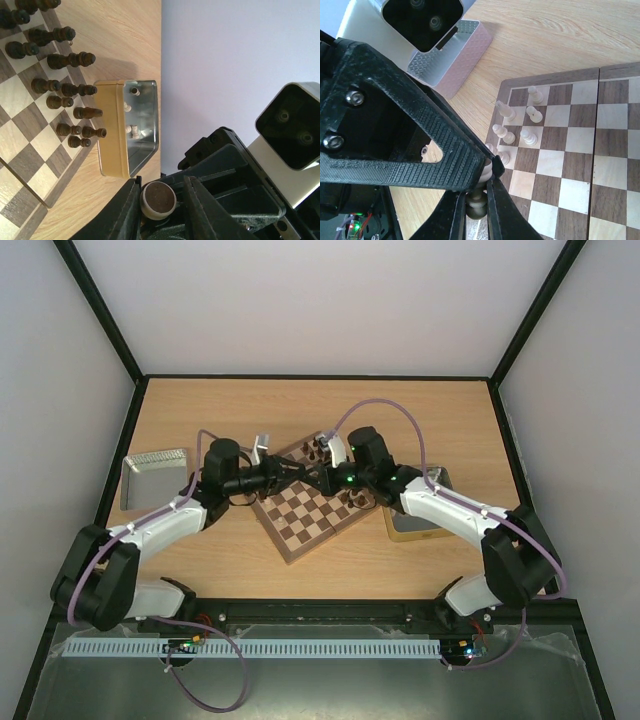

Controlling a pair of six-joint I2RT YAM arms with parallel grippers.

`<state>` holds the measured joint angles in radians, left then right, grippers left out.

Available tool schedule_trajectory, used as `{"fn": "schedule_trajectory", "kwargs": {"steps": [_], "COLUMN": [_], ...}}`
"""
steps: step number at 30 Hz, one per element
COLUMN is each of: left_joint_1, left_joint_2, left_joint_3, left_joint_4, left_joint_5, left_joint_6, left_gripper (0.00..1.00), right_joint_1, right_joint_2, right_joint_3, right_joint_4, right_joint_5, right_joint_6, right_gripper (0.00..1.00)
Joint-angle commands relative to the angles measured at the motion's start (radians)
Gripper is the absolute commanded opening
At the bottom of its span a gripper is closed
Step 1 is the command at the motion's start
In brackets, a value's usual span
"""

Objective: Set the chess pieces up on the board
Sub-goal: Place the chess piece on the chessboard.

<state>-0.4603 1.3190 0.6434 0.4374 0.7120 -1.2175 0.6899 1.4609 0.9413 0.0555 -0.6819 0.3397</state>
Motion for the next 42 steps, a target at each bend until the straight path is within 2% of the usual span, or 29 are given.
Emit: {"fn": "schedule_trajectory", "kwargs": {"steps": [1, 6, 11, 15, 18, 21, 24, 27, 35, 42], "left_joint_1": [-0.017, -0.017, -0.015, -0.012, -0.015, -0.015, -0.017, -0.018, -0.021, -0.023], "left_joint_2": [0.020, 0.016, 0.009, 0.007, 0.015, 0.014, 0.012, 0.005, -0.007, -0.009], "left_joint_3": [-0.031, -0.040, -0.052, -0.076, -0.086, -0.085, -0.078, -0.082, -0.094, -0.126], "left_joint_4": [0.066, 0.085, 0.098, 0.157, 0.205, 0.243, 0.256, 0.273, 0.313, 0.395], "left_joint_5": [0.078, 0.055, 0.012, -0.017, -0.027, -0.039, -0.056, -0.076, -0.127, -0.146], "left_joint_6": [-0.084, -0.131, -0.193, -0.309, -0.413, -0.517, -0.583, -0.643, -0.755, -0.845], "left_gripper": [0.23, 0.15, 0.15, 0.15, 0.16, 0.16, 0.16, 0.16, 0.16, 0.16], "right_joint_1": [0.022, 0.023, 0.023, 0.023, 0.022, 0.029, 0.035, 0.036, 0.054, 0.067], "right_joint_2": [0.006, -0.008, -0.051, -0.101, -0.132, -0.137, -0.132, -0.112, -0.104, -0.097], "right_joint_3": [0.019, 0.001, -0.039, -0.116, -0.191, -0.235, -0.250, -0.242, -0.249, -0.274], "right_joint_4": [0.097, 0.113, 0.149, 0.266, 0.418, 0.536, 0.585, 0.593, 0.587, 0.587], "right_joint_5": [0.001, 0.032, 0.084, 0.117, 0.133, 0.163, 0.226, 0.248, 0.239, 0.271], "right_joint_6": [-0.008, 0.016, 0.095, 0.218, 0.353, 0.463, 0.541, 0.579, 0.581, 0.582], "right_gripper": [0.08, 0.17, 0.36, 0.44, 0.49, 0.50, 0.49, 0.44, 0.43, 0.48]}}
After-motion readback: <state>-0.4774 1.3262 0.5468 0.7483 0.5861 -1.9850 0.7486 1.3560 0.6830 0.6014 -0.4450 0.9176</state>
